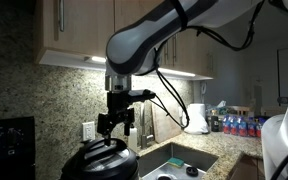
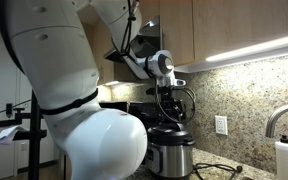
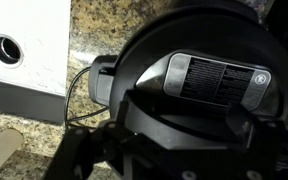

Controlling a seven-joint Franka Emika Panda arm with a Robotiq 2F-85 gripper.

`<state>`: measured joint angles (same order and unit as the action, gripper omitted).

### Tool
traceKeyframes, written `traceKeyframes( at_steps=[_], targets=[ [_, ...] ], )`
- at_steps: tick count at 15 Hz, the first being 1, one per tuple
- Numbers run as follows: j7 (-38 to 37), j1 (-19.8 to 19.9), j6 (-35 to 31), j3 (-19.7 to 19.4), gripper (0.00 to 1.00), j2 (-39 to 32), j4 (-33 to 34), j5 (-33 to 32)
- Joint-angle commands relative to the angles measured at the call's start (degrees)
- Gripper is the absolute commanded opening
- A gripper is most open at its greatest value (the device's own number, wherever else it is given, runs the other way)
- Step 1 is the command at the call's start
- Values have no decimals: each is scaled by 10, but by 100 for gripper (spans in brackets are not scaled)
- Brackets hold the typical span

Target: Open the lid of the pressure cooker.

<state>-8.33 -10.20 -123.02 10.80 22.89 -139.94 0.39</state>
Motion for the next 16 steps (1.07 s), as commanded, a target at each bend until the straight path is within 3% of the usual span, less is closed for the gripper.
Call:
traceKeyframes(
  at_steps=[1,6,9,16],
  targets=[
    [17,3,1,-6,100,11,12,1],
    [14,4,4,13,100,-26,41,-37],
    [60,4,31,19,100,-45,56,-96],
    [266,-11,26,-13,100,-50,72,-119]
  ],
)
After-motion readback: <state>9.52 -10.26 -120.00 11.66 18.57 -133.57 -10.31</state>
